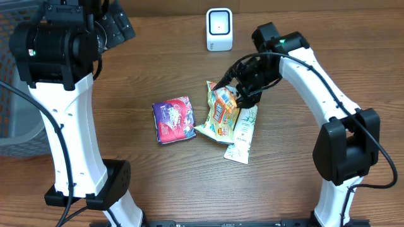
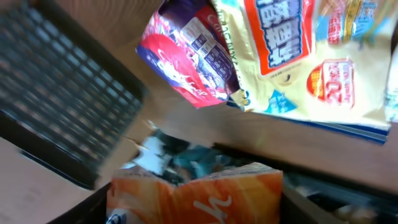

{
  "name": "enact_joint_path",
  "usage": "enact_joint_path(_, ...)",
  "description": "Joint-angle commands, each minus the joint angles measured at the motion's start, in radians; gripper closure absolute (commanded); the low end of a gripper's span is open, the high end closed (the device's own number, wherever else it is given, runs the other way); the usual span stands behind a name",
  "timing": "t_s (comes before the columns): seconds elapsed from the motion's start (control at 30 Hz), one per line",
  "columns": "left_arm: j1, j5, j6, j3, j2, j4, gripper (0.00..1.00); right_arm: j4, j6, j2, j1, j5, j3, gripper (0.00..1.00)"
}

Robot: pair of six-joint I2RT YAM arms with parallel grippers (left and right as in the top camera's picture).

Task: Scan the item barcode
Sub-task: 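Lift the orange pack and hold it in front of the scanner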

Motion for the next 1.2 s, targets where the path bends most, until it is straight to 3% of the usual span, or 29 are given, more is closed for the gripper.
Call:
enact_joint_path(0.0, 0.004, 0.055, 0.0, -0.003, 0.006, -0.002, 0.0, 0.007, 0.159, 0.005, -0.01, -0.029, 0.024, 0.38)
enact_joint_path(0.5, 0.004, 0.082, 0.0, -0.003, 0.006, -0.002, 0.0, 0.014, 0.169, 0.005, -0.009, 0.072, 0.024, 0.4)
enact_joint_path(0.63, 0.004, 0.082, 0.0, -0.003, 0.006, -0.002, 0.0, 0.014, 0.169, 0.005, -0.009, 0.087, 0.024, 0.49)
enact_joint_path(0.93, 0.004, 0.082, 0.0, -0.003, 0.006, -0.002, 0.0, 0.02, 0.168, 0.005, -0.009, 0.181, 0.024, 0.5)
enact_joint_path(1.1, 0.004, 0.082, 0.0, -0.003, 0.006, -0.002, 0.0, 0.144, -0.039, 0.005, -0.009, 0.344, 0.024, 0.5)
enact_joint_path(1.17, 0.004, 0.082, 0.0, -0.003, 0.006, -0.002, 0.0, 0.23, -0.212, 0.005, -0.002, 0.409, 0.024, 0.5)
